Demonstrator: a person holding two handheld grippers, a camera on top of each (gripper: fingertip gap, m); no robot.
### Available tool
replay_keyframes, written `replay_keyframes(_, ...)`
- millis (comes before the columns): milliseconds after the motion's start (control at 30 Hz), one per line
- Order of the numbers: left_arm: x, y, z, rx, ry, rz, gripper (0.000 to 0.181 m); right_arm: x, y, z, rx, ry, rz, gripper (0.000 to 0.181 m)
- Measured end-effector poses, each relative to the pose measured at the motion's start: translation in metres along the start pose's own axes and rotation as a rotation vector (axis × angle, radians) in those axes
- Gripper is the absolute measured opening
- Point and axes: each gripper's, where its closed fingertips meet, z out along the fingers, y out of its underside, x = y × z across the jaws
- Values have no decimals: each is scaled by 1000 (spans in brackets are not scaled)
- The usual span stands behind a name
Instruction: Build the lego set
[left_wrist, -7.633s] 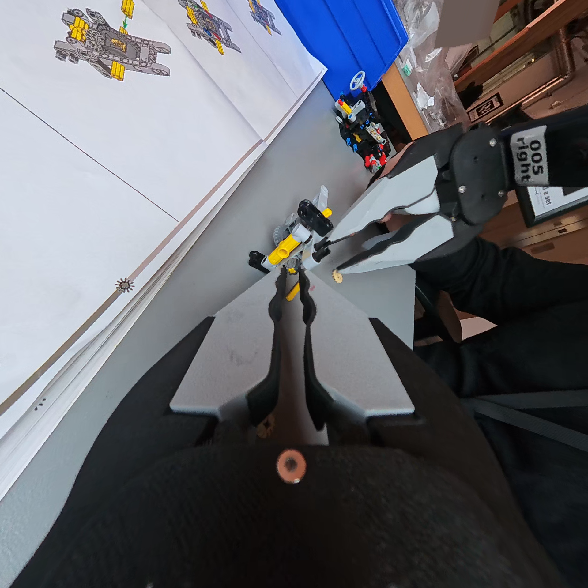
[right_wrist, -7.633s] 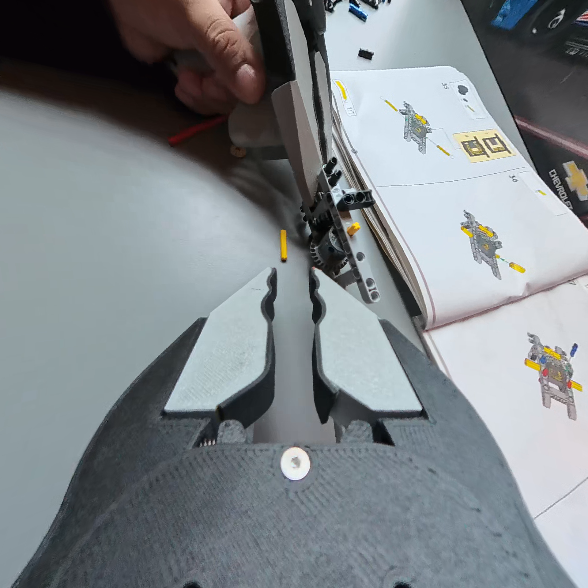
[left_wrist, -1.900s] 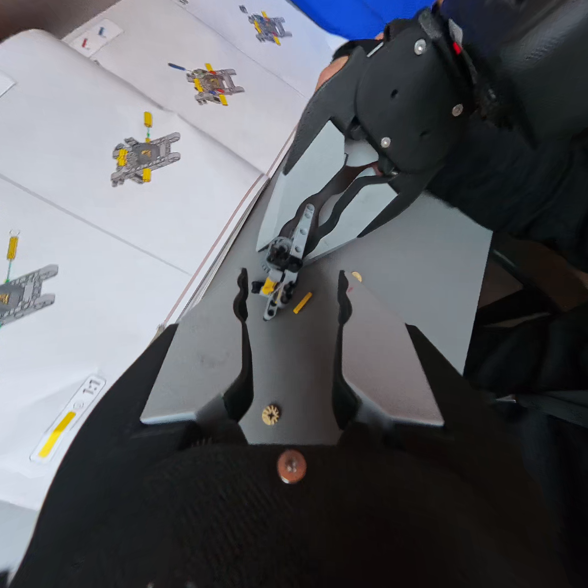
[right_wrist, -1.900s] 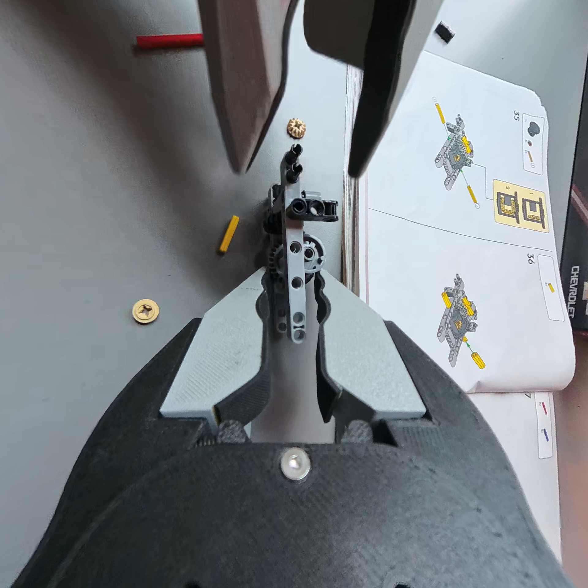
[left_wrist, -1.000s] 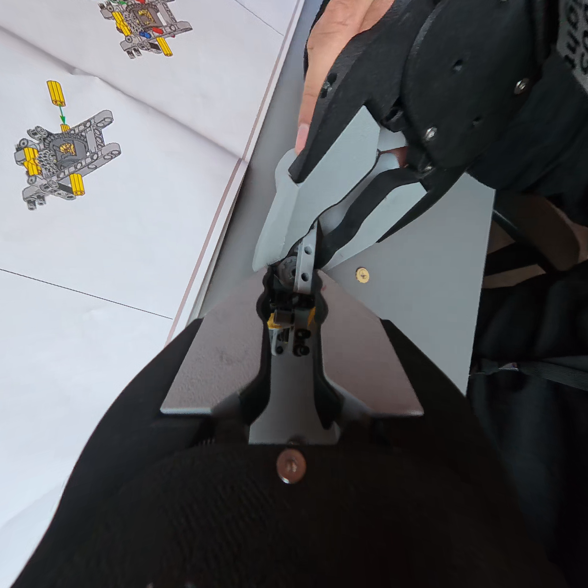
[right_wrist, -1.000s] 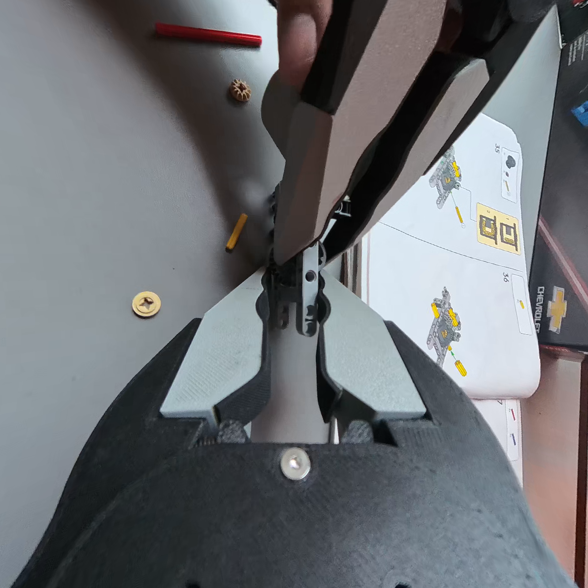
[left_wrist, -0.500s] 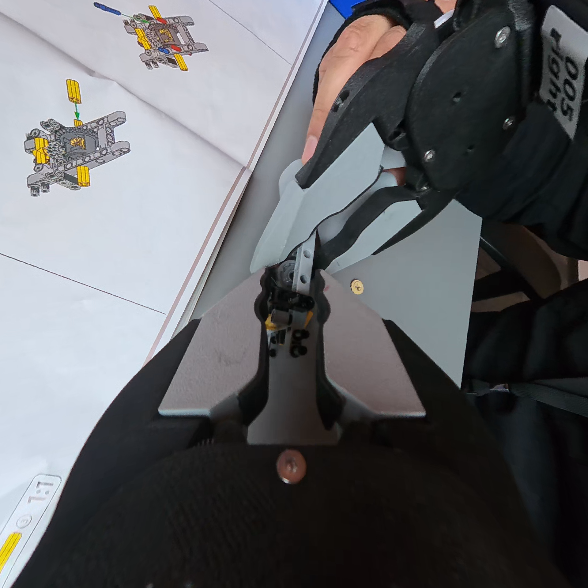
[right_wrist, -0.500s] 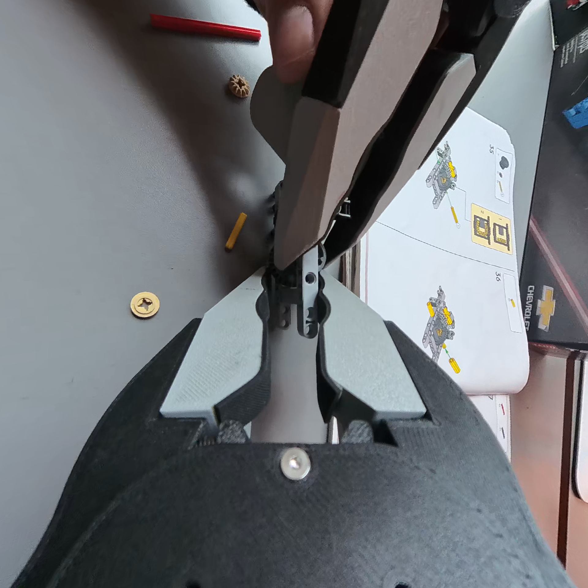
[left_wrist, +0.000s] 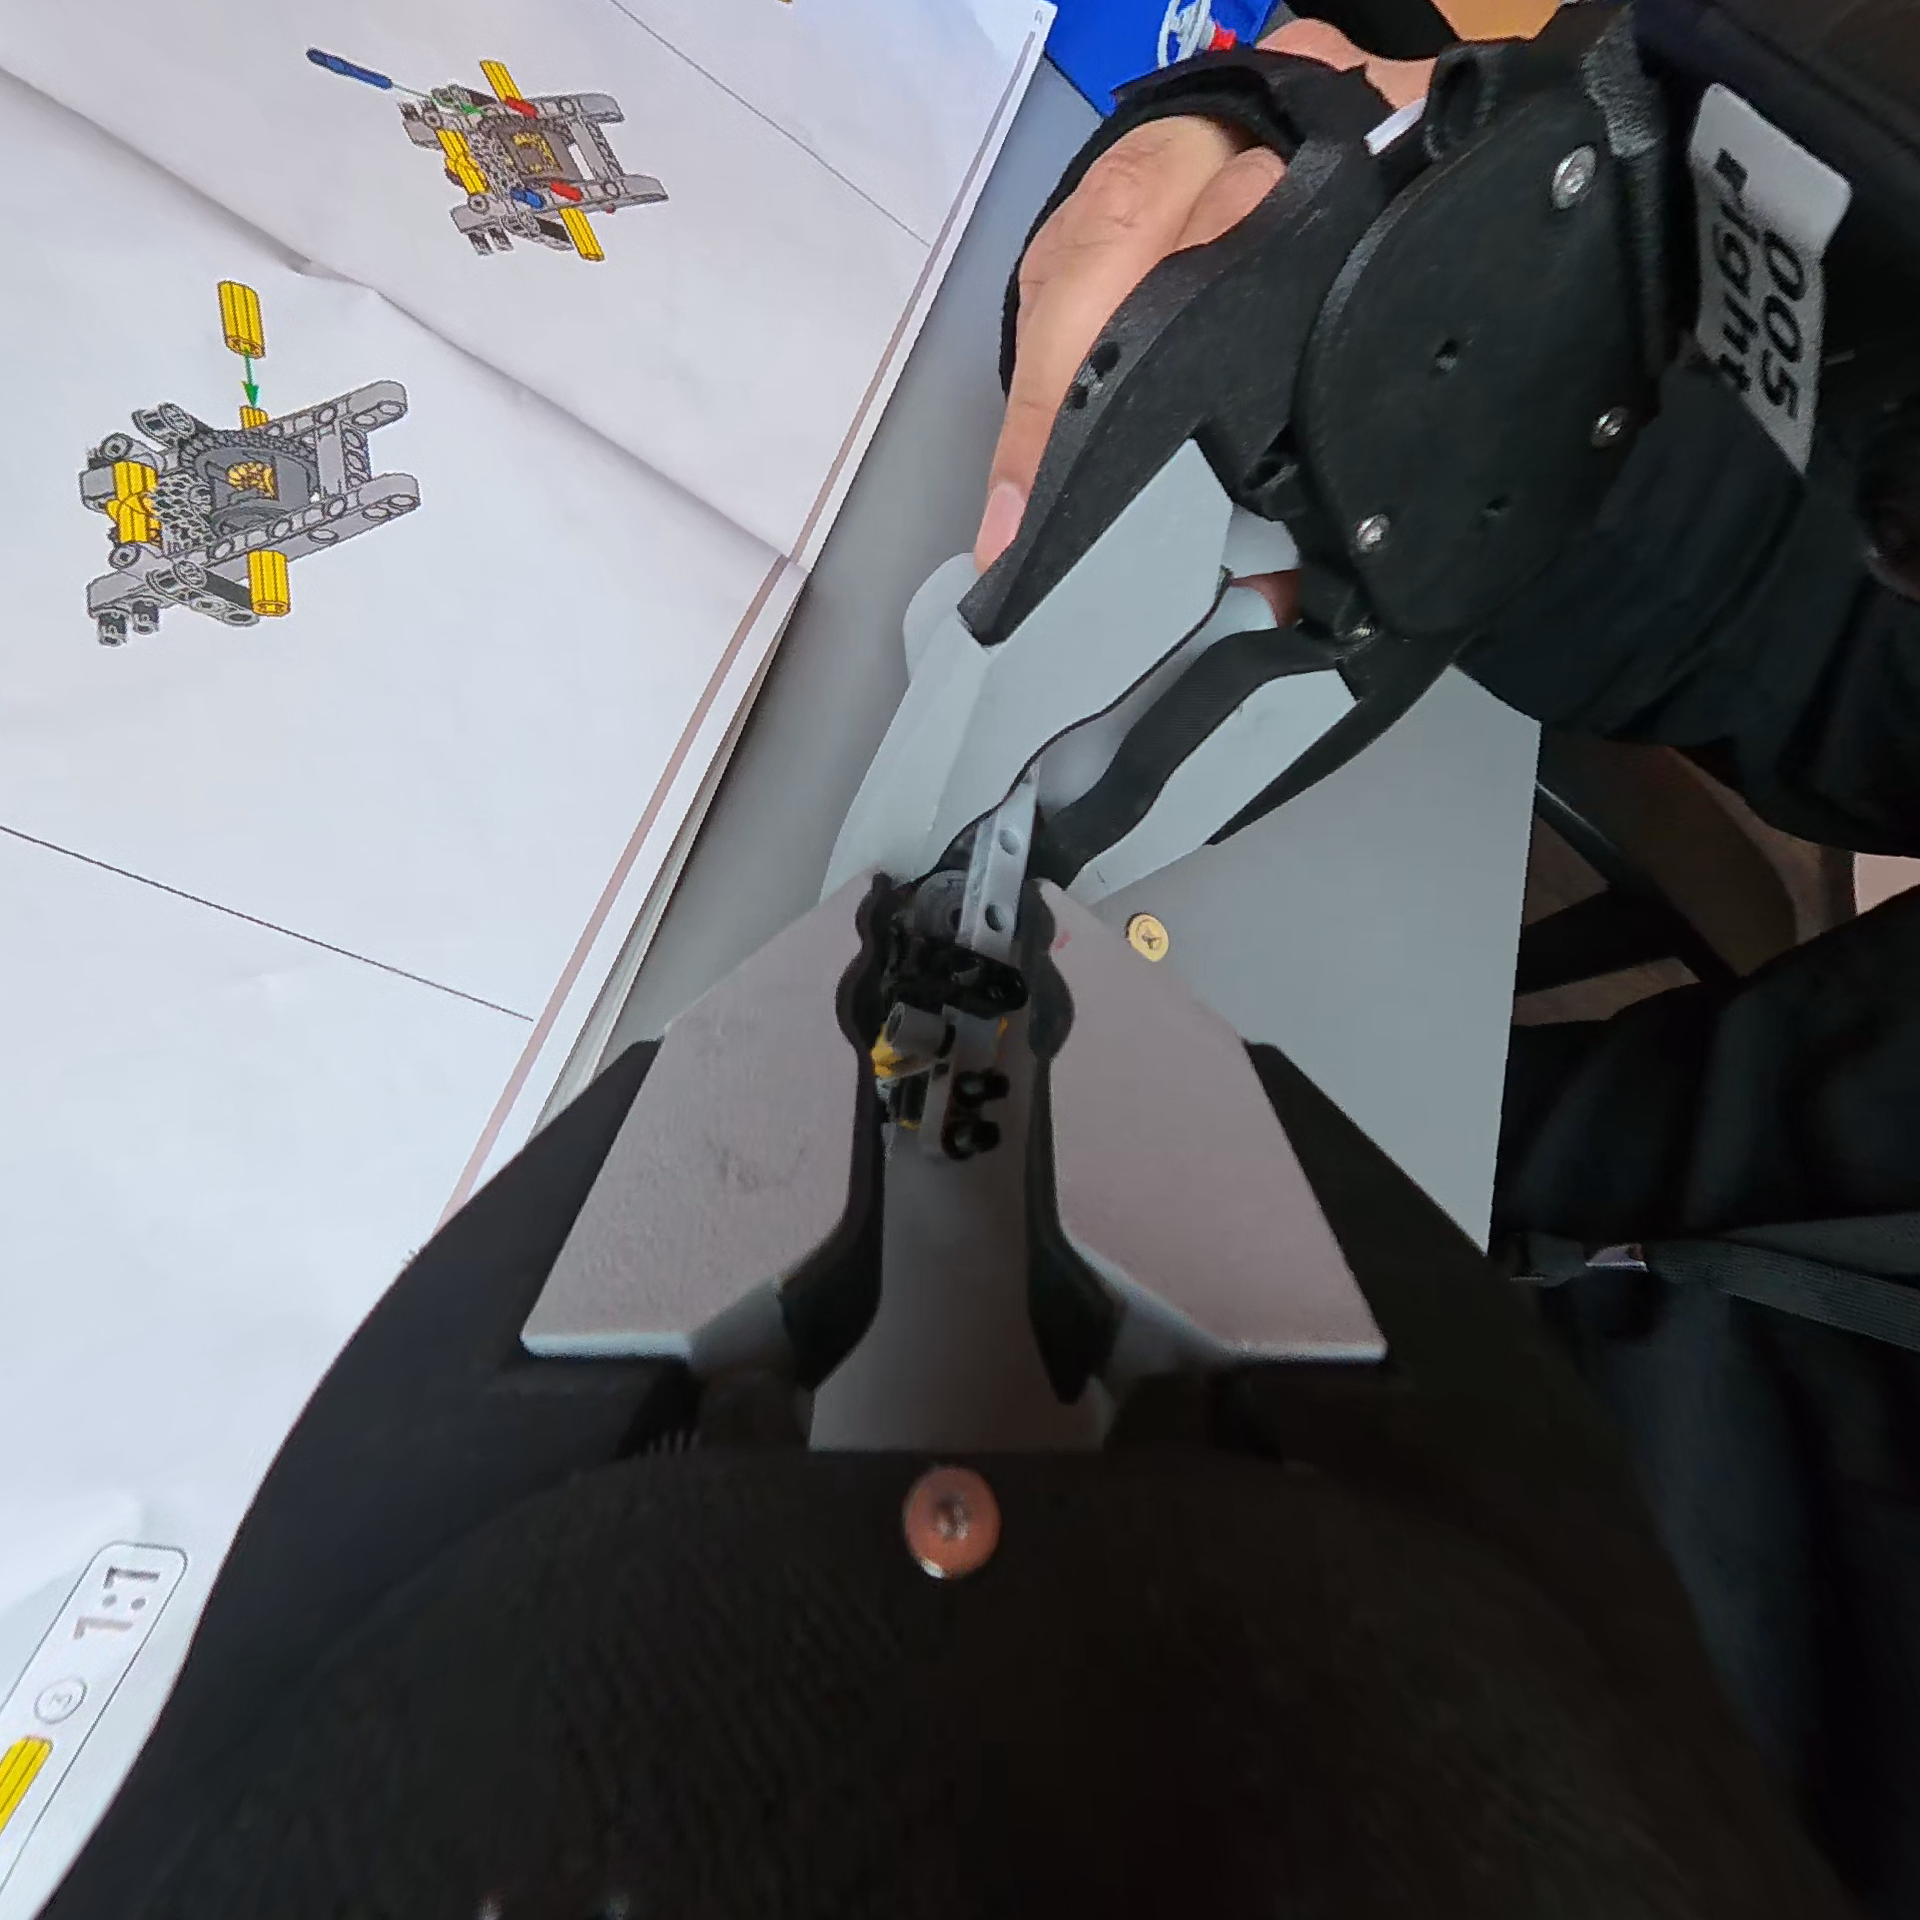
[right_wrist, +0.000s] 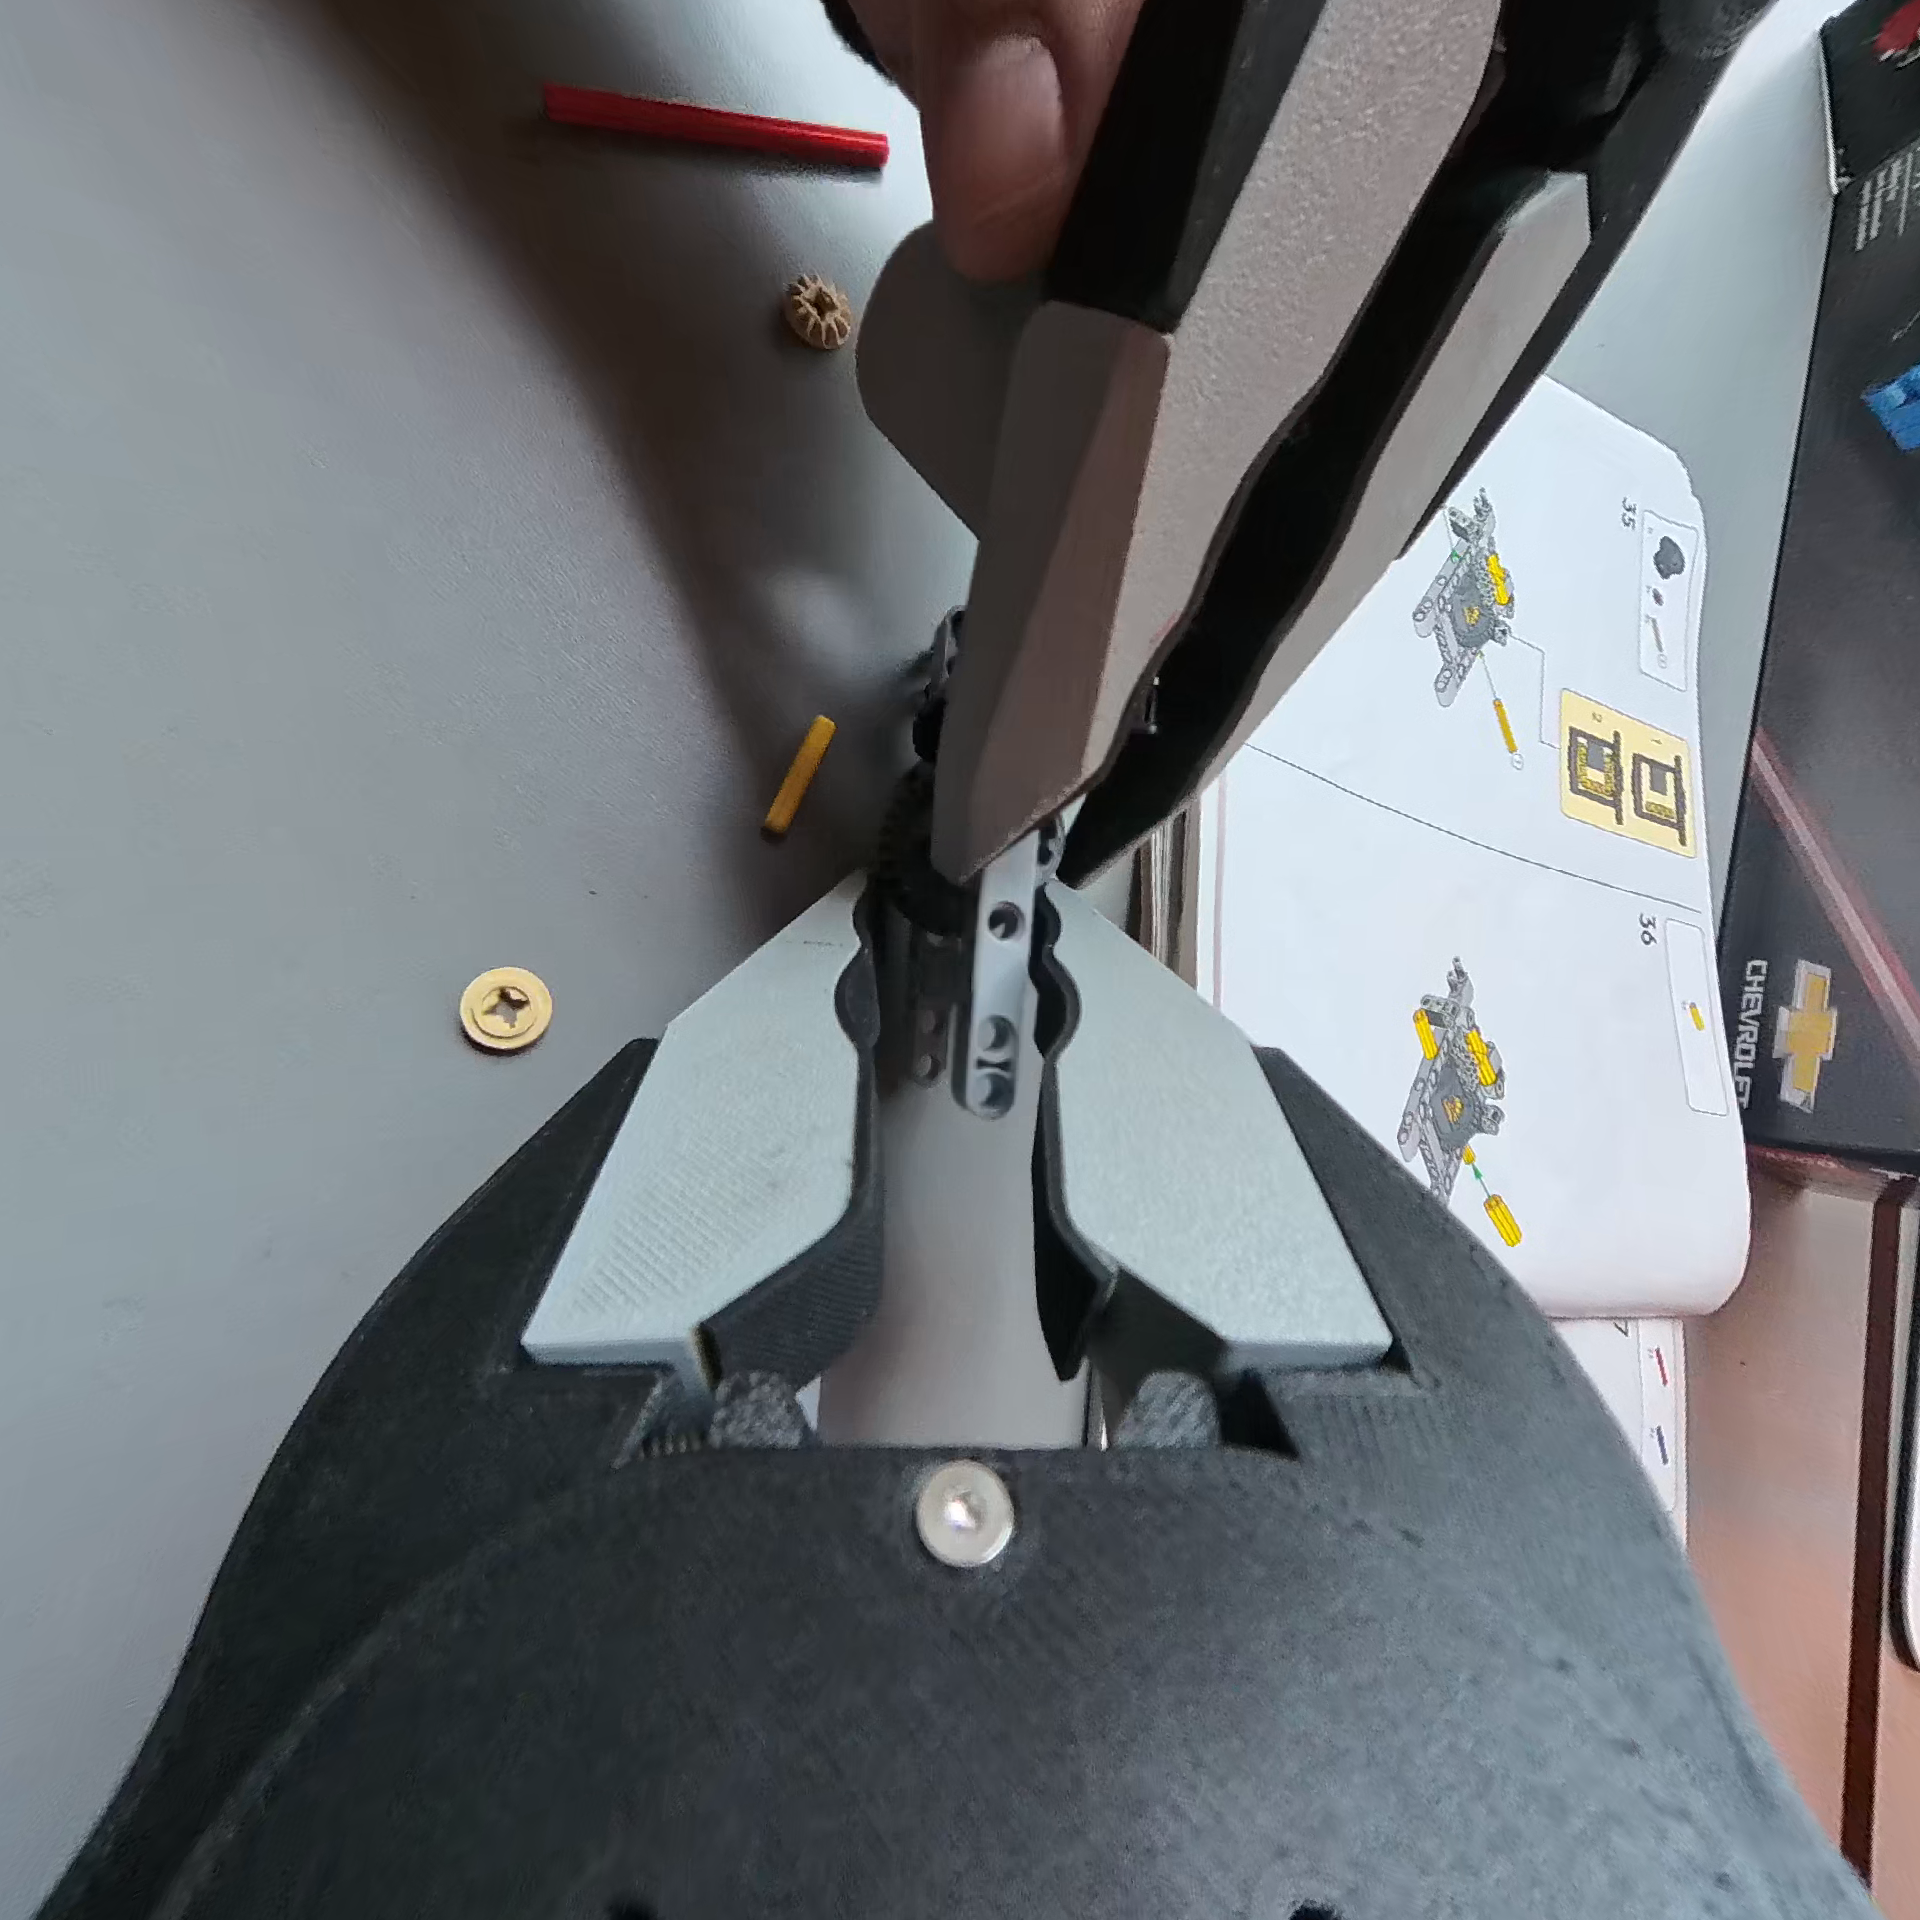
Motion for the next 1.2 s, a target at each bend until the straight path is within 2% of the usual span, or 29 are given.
replay_keyframes(167,1,2,1,-24,-6,18,26,-1,0,0,3,-1,-4,24)
replay_keyframes(267,2,2,0,-31,-5,38,20,-2,0,-1,4,-10,-10,24)
replay_keyframes(700,2,2,0,-29,35,38,19,-3,0,-1,12,-21,13,24)
replay_keyframes(767,2,2,0,-37,42,42,20,-1,1,-3,8,-19,20,30)
replay_keyframes(833,2,2,0,-44,43,45,20,-1,2,-7,16,-30,42,38)
replay_keyframes(1000,2,2,0,-51,56,49,19,4,7,-23,19,-13,89,41)
replay_keyframes(1100,2,3,-1,-49,75,41,19,0,10,-42,27,9,116,35)
replay_keyframes(1200,0,2,-2,-44,104,32,19,-27,13,-56,50,-32,139,26)
